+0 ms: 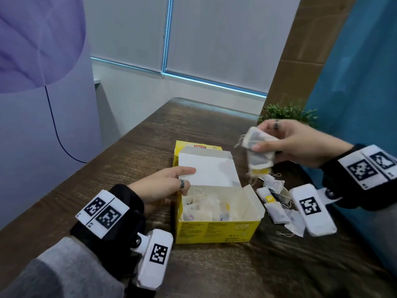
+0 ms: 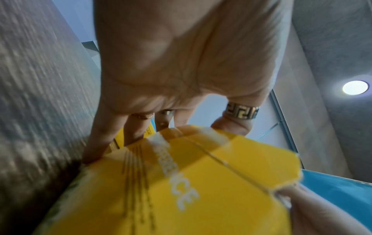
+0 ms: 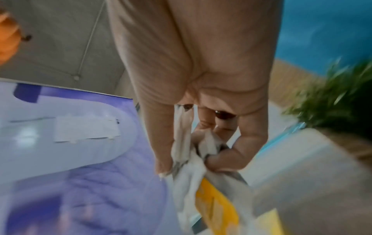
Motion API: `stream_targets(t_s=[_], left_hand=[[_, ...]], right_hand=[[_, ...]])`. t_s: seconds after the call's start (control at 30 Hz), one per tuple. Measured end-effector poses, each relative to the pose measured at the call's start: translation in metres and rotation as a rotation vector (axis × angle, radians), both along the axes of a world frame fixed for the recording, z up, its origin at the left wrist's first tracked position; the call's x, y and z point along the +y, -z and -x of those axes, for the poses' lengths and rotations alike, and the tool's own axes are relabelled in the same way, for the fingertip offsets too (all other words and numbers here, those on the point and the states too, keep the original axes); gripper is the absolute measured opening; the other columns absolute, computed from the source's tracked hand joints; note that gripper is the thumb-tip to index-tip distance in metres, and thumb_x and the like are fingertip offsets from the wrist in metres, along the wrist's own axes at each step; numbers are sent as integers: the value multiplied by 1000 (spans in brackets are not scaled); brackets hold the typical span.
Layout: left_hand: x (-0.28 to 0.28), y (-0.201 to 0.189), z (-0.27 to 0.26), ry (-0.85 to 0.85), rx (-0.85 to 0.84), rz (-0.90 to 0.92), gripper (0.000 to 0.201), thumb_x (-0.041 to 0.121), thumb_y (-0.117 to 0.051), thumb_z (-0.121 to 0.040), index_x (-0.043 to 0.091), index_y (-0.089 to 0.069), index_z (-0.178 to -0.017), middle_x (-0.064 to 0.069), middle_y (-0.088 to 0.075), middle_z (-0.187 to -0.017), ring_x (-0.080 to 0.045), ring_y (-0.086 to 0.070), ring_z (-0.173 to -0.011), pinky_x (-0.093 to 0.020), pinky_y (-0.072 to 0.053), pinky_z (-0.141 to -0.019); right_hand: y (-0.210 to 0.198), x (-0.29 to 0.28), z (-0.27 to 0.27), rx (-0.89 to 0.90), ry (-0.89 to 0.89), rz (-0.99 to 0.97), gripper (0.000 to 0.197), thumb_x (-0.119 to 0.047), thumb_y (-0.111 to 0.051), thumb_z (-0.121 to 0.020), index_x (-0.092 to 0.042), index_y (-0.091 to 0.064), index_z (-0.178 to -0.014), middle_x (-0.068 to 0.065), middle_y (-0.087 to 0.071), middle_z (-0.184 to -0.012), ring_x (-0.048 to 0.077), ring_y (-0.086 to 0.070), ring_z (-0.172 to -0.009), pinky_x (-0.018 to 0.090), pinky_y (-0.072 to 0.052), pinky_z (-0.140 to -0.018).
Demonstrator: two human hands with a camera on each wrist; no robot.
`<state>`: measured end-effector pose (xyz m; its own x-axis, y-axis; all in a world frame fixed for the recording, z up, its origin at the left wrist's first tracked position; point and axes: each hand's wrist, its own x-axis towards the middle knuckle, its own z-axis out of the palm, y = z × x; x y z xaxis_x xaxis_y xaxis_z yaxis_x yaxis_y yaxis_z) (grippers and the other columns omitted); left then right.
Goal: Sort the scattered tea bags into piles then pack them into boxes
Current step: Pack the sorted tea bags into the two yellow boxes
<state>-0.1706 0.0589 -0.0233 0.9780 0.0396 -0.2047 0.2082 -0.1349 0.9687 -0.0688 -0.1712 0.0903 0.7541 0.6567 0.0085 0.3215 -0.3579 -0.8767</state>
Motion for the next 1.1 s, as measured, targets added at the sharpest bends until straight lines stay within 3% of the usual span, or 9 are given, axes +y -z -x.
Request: stream_targets(t_s=[0.13, 0.3, 0.47, 0.67, 0.73, 0.83, 0.97, 1.03, 1.1], left_hand=[[-1, -1, 2, -19, 11, 15, 58, -7, -41, -83, 24, -50, -131, 3, -52, -69, -9, -44, -58, -22, -35, -56], [-2, -3, 4, -23, 9, 16, 59, -7, -42, -83, 23, -49, -133, 3, -49, -65, -8, -40, -54, -20, -32, -48], [-4, -4, 3, -19, 0, 7, 60, -7, -43, -82, 22, -48, -134, 3, -45, -68, -10, -40, -60, -24, -31, -52], [-3, -3, 2, -10, -2, 27, 59, -3, -47, -81, 23, -49, -133, 2, -47, -61, -11, -38, -55, -25, -30, -52], [-1, -1, 1, 12, -13, 35, 67, 7, -53, -67, 25, -50, -132, 3, -49, -61, -10, -37, -53, -24, -29, -51], [1, 3, -2, 39, -27, 35, 76, 12, -48, -56, 27, -50, -130, 0, -50, -68, -9, -34, -52, -22, -28, -49], [1, 7, -5, 36, -61, 27, 77, 9, -48, -52, 25, -52, -128, 11, -50, -44, -5, -35, -42, -22, -23, -46], [1, 7, -4, 42, -65, 25, 75, 9, -48, -52, 26, -53, -125, 12, -49, -40, -3, -36, -39, -20, -23, -44], [1, 7, -4, 39, -64, 38, 74, 9, -49, -53, 27, -54, -124, 12, -50, -47, -2, -37, -40, -21, -24, -46]], right_hand=[[39, 42, 26, 58, -190, 208, 23, -16, -75, -71, -17, -58, -87, 4, -64, -87, 19, -64, -74, 34, -57, -58], [63, 51, 25, -422, -172, 636, 15, -34, -63, -86, -23, -64, -95, -12, -62, -86, 4, -57, -71, 27, -53, -59], [66, 52, 32, -449, -205, 581, 22, -46, -62, -83, -28, -63, -97, -15, -61, -83, 0, -55, -70, 14, -41, -68], [77, 52, 28, -650, -196, 774, 20, -31, -67, -80, -30, -62, -99, -16, -51, -68, -4, -46, -62, 25, -45, -69], [58, 39, 17, -629, -104, 689, 11, -30, -64, -84, -28, -63, -95, -14, -56, -71, -3, -51, -62, 17, -43, -65], [38, 3, -17, -527, 99, 546, 8, -28, -61, -88, -21, -63, -90, -2, -62, -78, 11, -58, -68, 22, -45, -65], [59, -45, -56, -385, 253, 850, 32, -33, -59, -89, -10, -60, -111, 6, -63, -98, 20, -59, -88, 20, -42, -59], [79, -59, -63, -249, 231, 1005, 53, -37, -55, -91, 2, -50, -126, 17, -61, -116, 30, -58, -104, 25, -43, -68], [96, -68, -67, -178, 275, 1089, 71, -48, -57, -86, -7, -37, -140, 13, -49, -130, 26, -51, -117, 21, -38, -87]])
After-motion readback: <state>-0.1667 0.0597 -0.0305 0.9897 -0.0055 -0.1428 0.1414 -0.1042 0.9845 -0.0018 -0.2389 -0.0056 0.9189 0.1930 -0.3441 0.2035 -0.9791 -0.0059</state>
